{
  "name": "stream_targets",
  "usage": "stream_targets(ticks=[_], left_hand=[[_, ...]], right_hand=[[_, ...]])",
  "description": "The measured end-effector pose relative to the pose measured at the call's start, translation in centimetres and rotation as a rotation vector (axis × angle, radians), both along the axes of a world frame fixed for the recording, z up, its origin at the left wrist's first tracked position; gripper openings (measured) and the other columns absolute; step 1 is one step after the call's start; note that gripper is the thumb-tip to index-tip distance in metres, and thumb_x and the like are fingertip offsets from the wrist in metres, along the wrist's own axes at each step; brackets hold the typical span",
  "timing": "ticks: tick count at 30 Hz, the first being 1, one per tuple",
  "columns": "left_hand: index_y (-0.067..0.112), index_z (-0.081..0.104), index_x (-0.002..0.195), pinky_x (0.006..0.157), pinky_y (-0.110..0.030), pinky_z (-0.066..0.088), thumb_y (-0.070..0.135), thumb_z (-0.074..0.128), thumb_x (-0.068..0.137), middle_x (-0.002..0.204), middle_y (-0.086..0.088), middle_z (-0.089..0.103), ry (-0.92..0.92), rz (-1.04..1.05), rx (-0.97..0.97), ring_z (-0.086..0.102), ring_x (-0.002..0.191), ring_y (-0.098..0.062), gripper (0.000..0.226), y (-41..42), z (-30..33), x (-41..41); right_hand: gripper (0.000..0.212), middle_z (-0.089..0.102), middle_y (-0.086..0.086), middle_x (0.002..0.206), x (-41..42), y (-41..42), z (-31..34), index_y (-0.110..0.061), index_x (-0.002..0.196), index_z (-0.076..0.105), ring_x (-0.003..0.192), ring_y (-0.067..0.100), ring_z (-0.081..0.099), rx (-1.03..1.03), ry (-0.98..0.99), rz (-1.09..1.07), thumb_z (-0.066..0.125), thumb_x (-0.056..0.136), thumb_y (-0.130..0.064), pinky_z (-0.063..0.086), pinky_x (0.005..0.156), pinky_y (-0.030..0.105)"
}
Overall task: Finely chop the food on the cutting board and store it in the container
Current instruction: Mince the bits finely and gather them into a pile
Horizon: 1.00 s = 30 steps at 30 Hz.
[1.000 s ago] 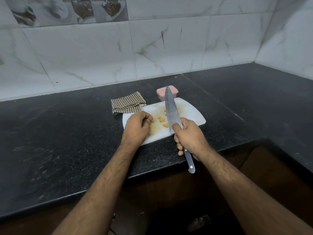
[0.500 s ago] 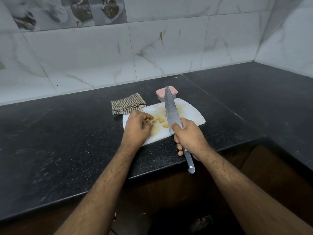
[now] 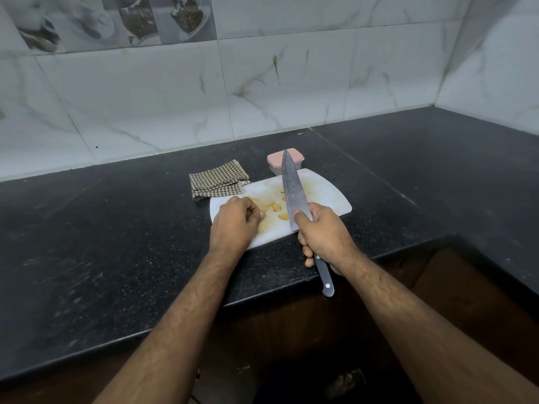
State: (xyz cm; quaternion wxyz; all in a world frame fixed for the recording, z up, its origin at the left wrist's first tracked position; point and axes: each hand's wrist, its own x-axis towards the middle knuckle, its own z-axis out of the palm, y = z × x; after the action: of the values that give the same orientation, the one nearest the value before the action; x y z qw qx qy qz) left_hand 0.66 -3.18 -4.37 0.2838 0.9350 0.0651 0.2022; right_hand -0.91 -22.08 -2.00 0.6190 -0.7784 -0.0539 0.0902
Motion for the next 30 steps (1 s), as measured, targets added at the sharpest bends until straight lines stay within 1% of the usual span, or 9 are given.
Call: stream_targets(ticks=[2, 5, 7, 11, 13, 17, 21, 25, 30], left_hand=[[0.020, 0.067, 0.090, 0.074, -0.035, 0.045, 0.036, 0.071, 0.095, 0.093, 0.006, 0.056, -0.019, 0.027, 0.091, 0.056, 0.087, -0.015, 0.017, -0.1, 0.1, -0.2], [0.019, 0.069, 0.093, 0.079, -0.038, 0.046, 0.039, 0.067, 0.097, 0.096, 0.003, 0.057, -0.029, 0.015, 0.235, 0.055, 0.092, -0.019, 0.021, 0.0, 0.3, 0.0], [0.018, 0.070, 0.096, 0.082, -0.039, 0.045, 0.040, 0.065, 0.099, 0.097, 0.002, 0.057, -0.019, 0.001, 0.278, 0.054, 0.096, -0.020, 0.023, 0.2, 0.5, 0.4], [0.015, 0.070, 0.095, 0.076, -0.034, 0.037, 0.035, 0.061, 0.101, 0.095, 0.002, 0.055, -0.056, 0.008, 0.257, 0.049, 0.091, -0.016, 0.022, 0.2, 1.3, 1.3], [0.014, 0.072, 0.098, 0.076, -0.032, 0.036, 0.031, 0.060, 0.102, 0.095, 0.001, 0.056, -0.043, 0.009, 0.243, 0.051, 0.091, -0.017, 0.021, 0.0, 1.6, 1.9], [0.015, 0.076, 0.106, 0.083, -0.035, 0.041, 0.029, 0.059, 0.103, 0.102, -0.003, 0.061, -0.038, -0.002, 0.279, 0.056, 0.101, -0.022, 0.022, -0.2, 1.2, 2.4], [0.021, 0.076, 0.108, 0.090, -0.041, 0.041, 0.040, 0.061, 0.098, 0.104, -0.001, 0.059, -0.062, 0.024, 0.335, 0.052, 0.103, -0.021, 0.026, -0.5, 1.0, 2.2], [0.024, 0.074, 0.102, 0.091, -0.038, 0.039, 0.039, 0.068, 0.095, 0.103, 0.003, 0.055, -0.058, 0.002, 0.299, 0.050, 0.104, -0.019, 0.018, -0.5, 0.9, 2.2], [0.022, 0.068, 0.094, 0.087, -0.035, 0.039, 0.029, 0.071, 0.094, 0.099, 0.005, 0.051, -0.084, -0.026, 0.239, 0.047, 0.100, -0.018, 0.008, -0.4, 0.6, 2.1]], right_hand=[[0.019, 0.052, 0.004, 0.064, 0.1, 0.0, 0.1, -0.013, 0.105, 0.058, 0.040, 0.011, 0.045, 0.000, 0.014, 0.000, 0.047, 0.104, -0.028, 0.048, 0.040, 0.028], [0.019, 0.052, 0.005, 0.066, 0.2, 0.0, 0.2, -0.014, 0.105, 0.059, 0.041, 0.011, 0.045, 0.002, 0.041, 0.016, 0.046, 0.104, -0.029, 0.048, 0.040, 0.028], [0.019, 0.052, 0.004, 0.067, 0.3, 0.0, 0.3, -0.014, 0.105, 0.058, 0.041, 0.011, 0.045, 0.003, 0.044, 0.020, 0.046, 0.103, -0.029, 0.048, 0.041, 0.028], [0.019, 0.052, 0.005, 0.067, 0.3, 0.1, 0.2, -0.014, 0.102, 0.058, 0.041, 0.011, 0.045, 0.001, 0.040, 0.014, 0.046, 0.103, -0.029, 0.048, 0.041, 0.028], [0.019, 0.052, 0.005, 0.067, 0.3, 0.0, 0.2, -0.015, 0.102, 0.058, 0.041, 0.011, 0.046, 0.003, 0.040, 0.009, 0.046, 0.103, -0.030, 0.048, 0.041, 0.028], [0.019, 0.052, 0.005, 0.068, 0.2, 0.1, 0.2, -0.015, 0.103, 0.059, 0.042, 0.010, 0.046, 0.003, 0.043, 0.003, 0.046, 0.104, -0.030, 0.048, 0.041, 0.027], [0.019, 0.053, 0.004, 0.067, 0.4, 0.0, 0.2, -0.015, 0.103, 0.059, 0.041, 0.011, 0.046, 0.009, 0.047, 0.004, 0.047, 0.103, -0.029, 0.049, 0.042, 0.028], [0.020, 0.053, 0.004, 0.067, 0.6, 0.1, 0.2, -0.014, 0.104, 0.059, 0.041, 0.010, 0.046, 0.000, 0.052, 0.008, 0.047, 0.103, -0.030, 0.049, 0.041, 0.028], [0.020, 0.051, 0.004, 0.067, 0.7, 0.2, 0.2, -0.015, 0.104, 0.060, 0.040, 0.009, 0.045, 0.008, 0.056, 0.003, 0.047, 0.104, -0.030, 0.048, 0.040, 0.027]])
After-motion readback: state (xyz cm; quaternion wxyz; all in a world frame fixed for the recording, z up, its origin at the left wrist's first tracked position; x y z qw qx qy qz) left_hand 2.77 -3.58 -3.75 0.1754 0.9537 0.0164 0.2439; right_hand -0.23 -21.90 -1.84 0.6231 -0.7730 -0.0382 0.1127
